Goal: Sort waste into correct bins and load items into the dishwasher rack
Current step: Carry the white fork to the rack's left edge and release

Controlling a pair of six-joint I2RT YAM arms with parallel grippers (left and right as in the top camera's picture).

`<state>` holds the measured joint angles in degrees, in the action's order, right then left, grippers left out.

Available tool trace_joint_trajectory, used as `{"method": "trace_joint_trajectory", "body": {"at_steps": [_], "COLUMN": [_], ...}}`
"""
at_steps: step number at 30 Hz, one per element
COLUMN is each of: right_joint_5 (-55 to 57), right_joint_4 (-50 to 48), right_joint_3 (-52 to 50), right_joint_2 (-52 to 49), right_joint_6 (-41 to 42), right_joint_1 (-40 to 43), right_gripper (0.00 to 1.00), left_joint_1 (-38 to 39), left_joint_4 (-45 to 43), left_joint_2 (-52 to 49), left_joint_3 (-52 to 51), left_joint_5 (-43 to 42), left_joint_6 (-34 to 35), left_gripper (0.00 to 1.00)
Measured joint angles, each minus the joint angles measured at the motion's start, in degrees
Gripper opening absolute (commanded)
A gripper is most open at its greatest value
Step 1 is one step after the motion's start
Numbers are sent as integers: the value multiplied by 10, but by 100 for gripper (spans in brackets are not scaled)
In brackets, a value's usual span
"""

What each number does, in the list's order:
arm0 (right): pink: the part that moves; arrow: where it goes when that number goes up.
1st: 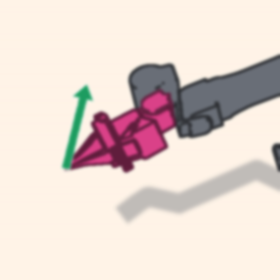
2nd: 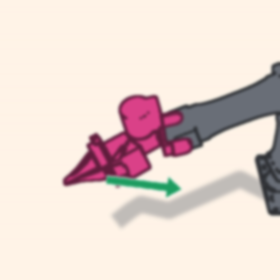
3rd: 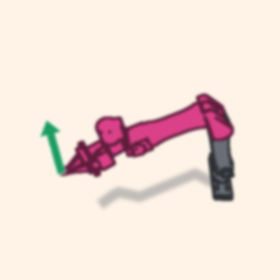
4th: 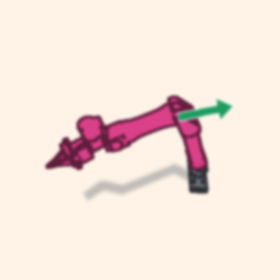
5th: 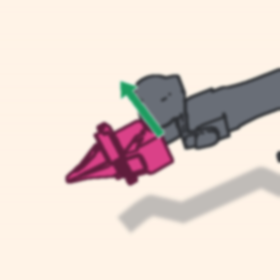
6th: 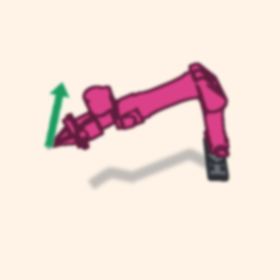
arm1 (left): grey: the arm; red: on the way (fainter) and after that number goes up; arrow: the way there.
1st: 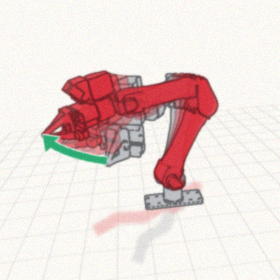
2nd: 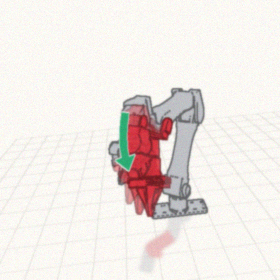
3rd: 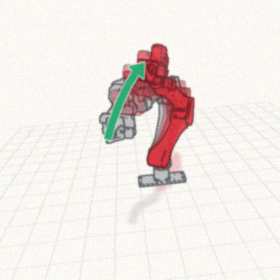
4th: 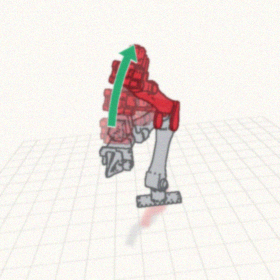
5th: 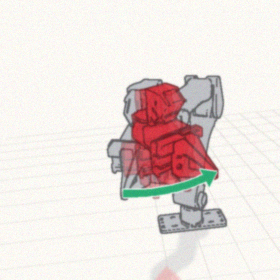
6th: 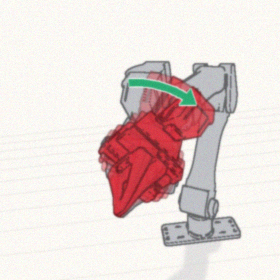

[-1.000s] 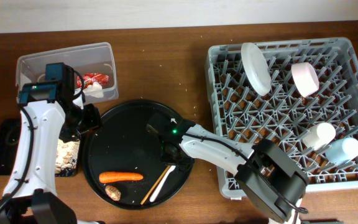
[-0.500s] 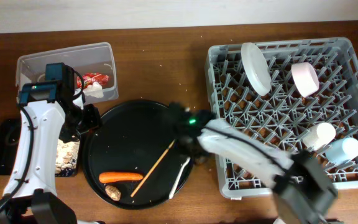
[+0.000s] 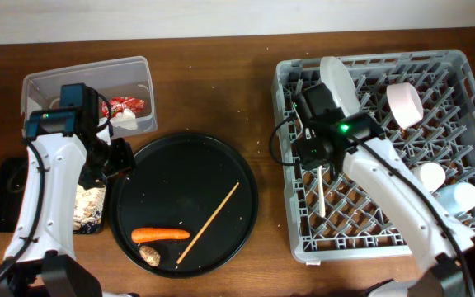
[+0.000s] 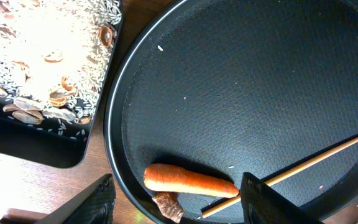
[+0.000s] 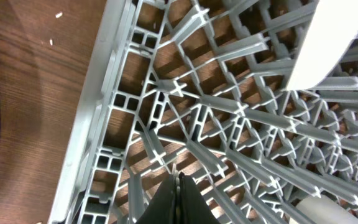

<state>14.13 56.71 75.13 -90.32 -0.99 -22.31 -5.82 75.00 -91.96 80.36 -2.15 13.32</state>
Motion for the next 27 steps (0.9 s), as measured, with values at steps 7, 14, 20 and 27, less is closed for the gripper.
{"method": "trace_joint_trajectory", "body": {"at_steps": [7,14,20,27], "right_joint_5": [-33,-50,-67,-233], "right_joint_4": [-30,-34,-1,10], "right_joint_3": [0,0,9,60], "right_joint_2": [-43,-46,-41,-8], "right_joint_6": [-12,-18,53,224], "right_joint_1": [0,0,0,-86], "right_gripper": [6,39,45,52], "left_joint_1": [0,0,0,0], "left_joint_4": [0,0,2,2], "left_joint_2": [0,0,0,0], "left_joint_3": [0,0,0,0], "left_joint_5": [0,0,0,0], "left_joint_6": [0,0,0,0], "left_gripper": [64,64,64,64]}}
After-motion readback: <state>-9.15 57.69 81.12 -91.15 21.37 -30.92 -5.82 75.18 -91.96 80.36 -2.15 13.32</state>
